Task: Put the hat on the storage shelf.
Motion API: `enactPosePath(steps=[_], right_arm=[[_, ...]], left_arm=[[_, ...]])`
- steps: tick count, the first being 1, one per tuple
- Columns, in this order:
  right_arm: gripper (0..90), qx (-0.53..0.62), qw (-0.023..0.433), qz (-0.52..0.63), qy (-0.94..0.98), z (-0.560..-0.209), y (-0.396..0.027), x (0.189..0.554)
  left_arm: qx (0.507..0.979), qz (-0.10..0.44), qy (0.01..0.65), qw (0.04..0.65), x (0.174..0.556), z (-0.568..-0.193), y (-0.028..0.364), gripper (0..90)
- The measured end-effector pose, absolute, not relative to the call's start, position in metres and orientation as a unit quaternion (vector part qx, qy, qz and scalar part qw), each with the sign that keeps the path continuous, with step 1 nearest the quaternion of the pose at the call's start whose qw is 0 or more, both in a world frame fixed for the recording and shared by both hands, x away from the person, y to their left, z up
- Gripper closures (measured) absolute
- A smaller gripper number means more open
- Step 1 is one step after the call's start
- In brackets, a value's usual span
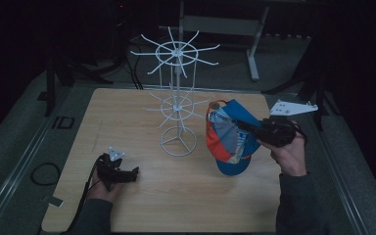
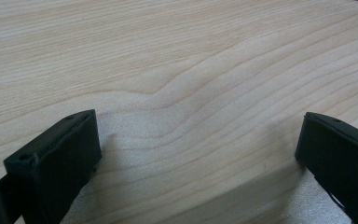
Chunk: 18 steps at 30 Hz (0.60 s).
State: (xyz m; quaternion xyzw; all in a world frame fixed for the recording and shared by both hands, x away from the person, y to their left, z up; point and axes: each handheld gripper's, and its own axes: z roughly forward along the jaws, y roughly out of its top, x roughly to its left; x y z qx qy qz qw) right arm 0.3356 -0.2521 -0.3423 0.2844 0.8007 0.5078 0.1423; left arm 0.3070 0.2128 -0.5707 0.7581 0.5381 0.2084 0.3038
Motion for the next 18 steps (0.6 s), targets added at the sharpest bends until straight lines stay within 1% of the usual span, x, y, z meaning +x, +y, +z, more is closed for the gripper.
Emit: enactPosePath(steps=[7,18], right_arm=[[87.3,0.278,0.151,0.509,0.8,-0.337,-0.25,0.334],[87.2,0.272,0.152,0.513,0.8,-0.331,-0.247,0.334]], left_arm=[[0.758,0.208,0.538,0.304,0.307,-0.571,0.213,0.0],[0.757,0.208,0.539,0.305,0.307,-0.571,0.213,0.0]])
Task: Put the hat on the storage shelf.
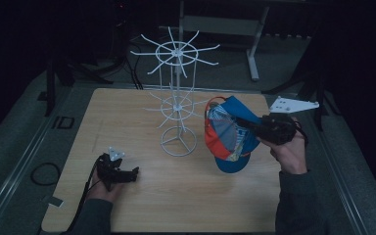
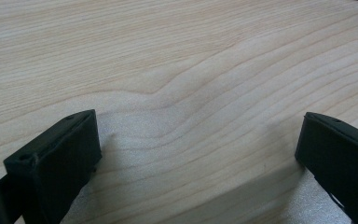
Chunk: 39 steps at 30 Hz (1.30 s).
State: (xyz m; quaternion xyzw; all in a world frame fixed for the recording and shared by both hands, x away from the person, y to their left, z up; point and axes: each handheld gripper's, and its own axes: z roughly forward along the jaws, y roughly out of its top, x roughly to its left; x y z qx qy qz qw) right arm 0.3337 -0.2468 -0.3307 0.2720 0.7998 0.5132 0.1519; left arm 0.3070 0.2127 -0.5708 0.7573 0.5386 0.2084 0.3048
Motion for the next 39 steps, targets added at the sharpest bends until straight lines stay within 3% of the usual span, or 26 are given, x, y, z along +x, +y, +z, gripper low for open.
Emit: enactPosePath(steps=[39], right_arm=[[87.2,0.249,0.165,0.532,0.792,-0.306,-0.243,0.331]], left_arm=[[0.758,0.209,0.538,0.305,0.307,-0.571,0.213,0.0]])
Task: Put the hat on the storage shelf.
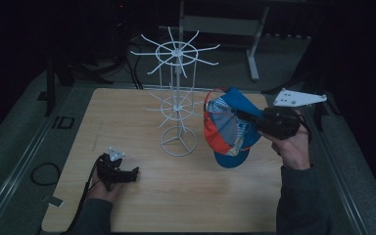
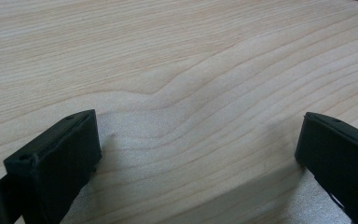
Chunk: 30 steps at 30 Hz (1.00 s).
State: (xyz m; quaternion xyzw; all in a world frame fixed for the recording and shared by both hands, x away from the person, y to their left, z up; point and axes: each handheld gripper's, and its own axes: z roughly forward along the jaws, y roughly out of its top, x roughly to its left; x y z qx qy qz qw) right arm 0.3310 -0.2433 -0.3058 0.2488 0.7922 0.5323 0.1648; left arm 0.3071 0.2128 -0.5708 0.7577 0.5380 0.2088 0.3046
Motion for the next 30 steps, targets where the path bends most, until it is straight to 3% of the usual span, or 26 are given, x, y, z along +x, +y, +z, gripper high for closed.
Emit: enactPosePath(steps=[30], right_arm=[[86.7,0.247,0.18,0.555,0.774,-0.292,-0.251,0.327]], left_arm=[[0.758,0.209,0.538,0.305,0.307,-0.571,0.213,0.0]])
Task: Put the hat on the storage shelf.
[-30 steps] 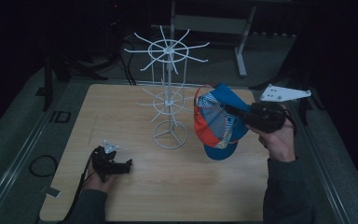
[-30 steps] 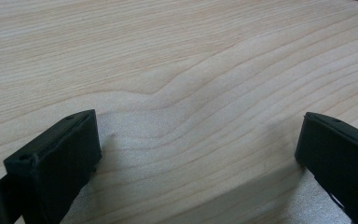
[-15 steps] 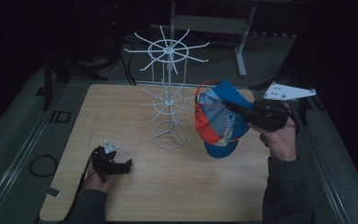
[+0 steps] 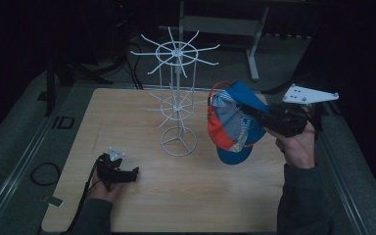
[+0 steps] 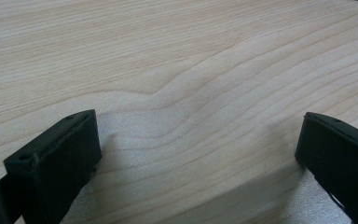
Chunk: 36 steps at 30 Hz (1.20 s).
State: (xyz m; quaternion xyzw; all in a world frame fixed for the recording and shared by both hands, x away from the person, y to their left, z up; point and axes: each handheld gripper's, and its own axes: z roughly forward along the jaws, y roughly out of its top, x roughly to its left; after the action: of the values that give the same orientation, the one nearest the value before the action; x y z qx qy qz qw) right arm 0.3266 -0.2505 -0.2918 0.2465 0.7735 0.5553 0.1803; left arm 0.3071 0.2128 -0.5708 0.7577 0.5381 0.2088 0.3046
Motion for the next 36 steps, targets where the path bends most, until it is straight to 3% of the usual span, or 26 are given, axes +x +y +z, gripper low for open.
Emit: enactPosePath(steps=[36], right_arm=[[86.4,0.247,0.184,0.566,0.765,-0.281,-0.256,0.329]], left_arm=[[0.758,0.209,0.538,0.305,0.307,-0.571,0.213,0.1]])
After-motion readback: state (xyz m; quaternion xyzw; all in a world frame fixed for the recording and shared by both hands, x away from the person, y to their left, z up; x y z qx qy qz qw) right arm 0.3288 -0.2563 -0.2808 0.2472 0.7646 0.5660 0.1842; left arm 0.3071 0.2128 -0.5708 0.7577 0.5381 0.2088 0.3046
